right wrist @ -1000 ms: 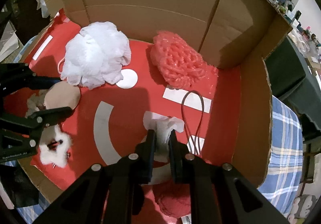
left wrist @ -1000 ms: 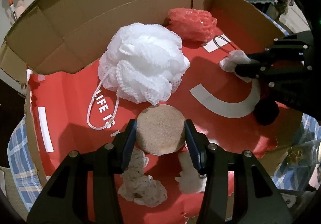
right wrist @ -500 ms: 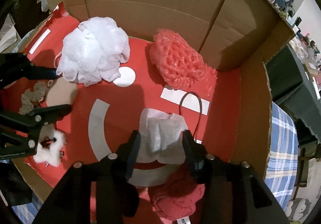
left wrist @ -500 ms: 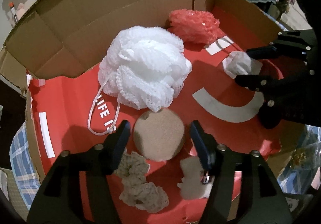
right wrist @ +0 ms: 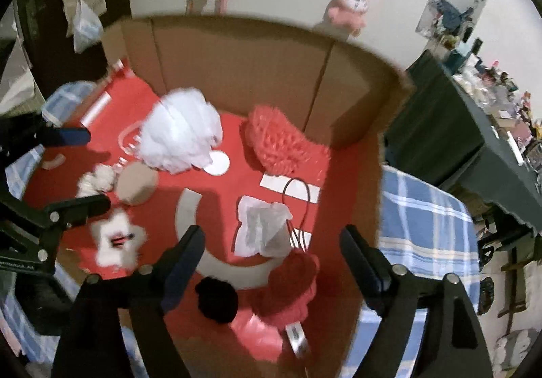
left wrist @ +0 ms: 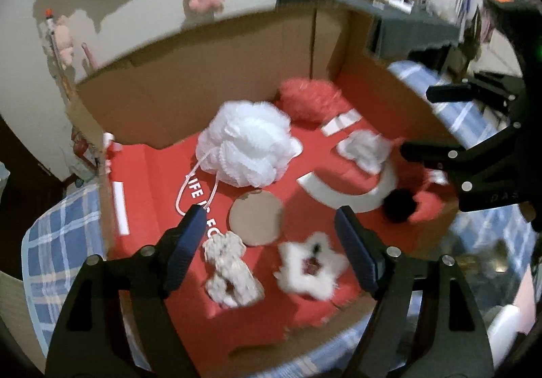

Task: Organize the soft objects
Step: 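Withdraw both tools from the box back over the table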

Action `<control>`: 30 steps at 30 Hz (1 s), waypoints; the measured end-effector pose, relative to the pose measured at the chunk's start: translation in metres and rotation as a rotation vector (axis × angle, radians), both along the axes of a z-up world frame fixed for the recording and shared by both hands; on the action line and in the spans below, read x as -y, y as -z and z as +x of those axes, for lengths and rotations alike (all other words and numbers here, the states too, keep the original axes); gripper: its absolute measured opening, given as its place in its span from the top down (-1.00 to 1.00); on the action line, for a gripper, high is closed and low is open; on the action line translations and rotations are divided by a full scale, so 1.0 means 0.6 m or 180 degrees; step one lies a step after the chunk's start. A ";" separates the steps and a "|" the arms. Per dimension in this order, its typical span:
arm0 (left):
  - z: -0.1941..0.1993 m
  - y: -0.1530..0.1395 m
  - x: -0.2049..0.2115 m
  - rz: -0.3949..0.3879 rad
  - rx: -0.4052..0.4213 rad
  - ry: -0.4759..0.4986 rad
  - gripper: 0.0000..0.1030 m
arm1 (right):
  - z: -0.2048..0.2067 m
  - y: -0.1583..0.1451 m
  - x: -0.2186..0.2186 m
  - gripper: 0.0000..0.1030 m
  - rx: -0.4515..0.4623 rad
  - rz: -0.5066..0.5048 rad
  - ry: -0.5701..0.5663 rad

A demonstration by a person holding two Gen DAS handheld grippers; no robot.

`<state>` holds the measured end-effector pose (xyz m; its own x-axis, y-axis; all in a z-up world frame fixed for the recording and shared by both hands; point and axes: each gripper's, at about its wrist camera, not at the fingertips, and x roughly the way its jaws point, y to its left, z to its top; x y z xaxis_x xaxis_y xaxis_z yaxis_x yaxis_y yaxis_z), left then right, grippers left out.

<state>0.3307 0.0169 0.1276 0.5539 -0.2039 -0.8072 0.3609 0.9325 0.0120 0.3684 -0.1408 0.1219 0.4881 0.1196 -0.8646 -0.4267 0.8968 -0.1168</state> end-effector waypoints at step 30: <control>-0.493 -0.075 0.016 -0.0577 0.1587 -0.0492 -0.87 | -0.529 -0.157 0.082 -1.00 0.1794 0.1006 0.0146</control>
<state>0.0351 0.0074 0.1726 0.8946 -0.2013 -0.3989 0.2112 0.9773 -0.0194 0.0510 -0.1901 0.2160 0.8675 0.2946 -0.4008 -0.3374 0.9405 -0.0390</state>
